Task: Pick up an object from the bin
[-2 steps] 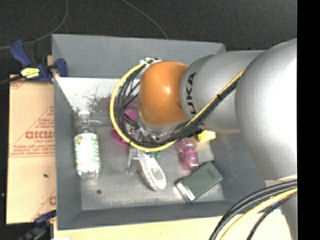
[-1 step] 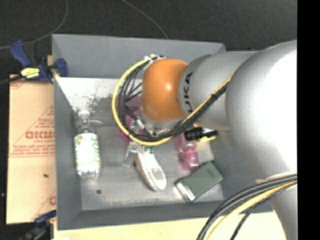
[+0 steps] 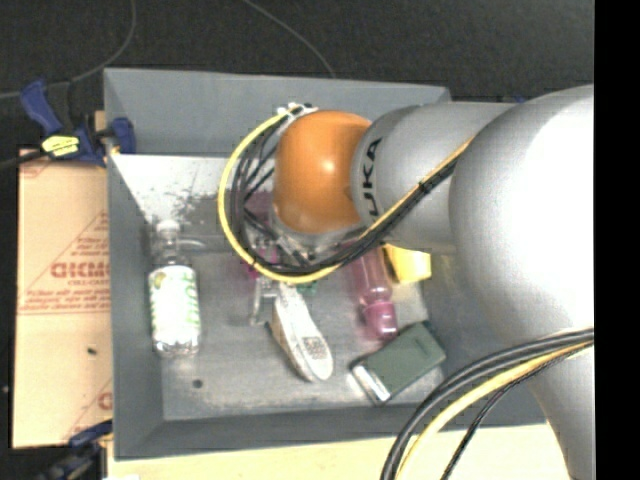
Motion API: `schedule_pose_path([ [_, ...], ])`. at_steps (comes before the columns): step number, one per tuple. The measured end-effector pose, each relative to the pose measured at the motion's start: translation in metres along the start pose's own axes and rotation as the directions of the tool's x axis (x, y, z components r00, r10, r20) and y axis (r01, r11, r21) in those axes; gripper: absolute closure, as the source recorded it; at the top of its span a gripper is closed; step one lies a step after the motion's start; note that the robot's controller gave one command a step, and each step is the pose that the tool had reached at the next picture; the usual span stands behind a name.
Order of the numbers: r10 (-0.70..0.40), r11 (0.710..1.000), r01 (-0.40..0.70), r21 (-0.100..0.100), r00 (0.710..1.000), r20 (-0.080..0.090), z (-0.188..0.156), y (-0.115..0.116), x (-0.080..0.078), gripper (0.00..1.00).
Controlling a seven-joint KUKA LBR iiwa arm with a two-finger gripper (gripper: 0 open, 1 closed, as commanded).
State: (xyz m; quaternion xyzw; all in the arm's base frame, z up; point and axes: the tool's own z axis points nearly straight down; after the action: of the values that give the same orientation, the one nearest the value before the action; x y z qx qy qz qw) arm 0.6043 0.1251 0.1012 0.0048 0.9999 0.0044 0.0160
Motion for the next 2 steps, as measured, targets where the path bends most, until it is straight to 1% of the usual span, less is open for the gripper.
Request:
schedule_pose_path([
  [1,-0.137,0.991,0.137,-0.001,0.990,-0.017,-0.004,0.000,0.010,0.00],
  [2,0.120,0.993,-0.120,-0.003,0.993,0.005,0.024,-0.031,-0.022,0.00],
])
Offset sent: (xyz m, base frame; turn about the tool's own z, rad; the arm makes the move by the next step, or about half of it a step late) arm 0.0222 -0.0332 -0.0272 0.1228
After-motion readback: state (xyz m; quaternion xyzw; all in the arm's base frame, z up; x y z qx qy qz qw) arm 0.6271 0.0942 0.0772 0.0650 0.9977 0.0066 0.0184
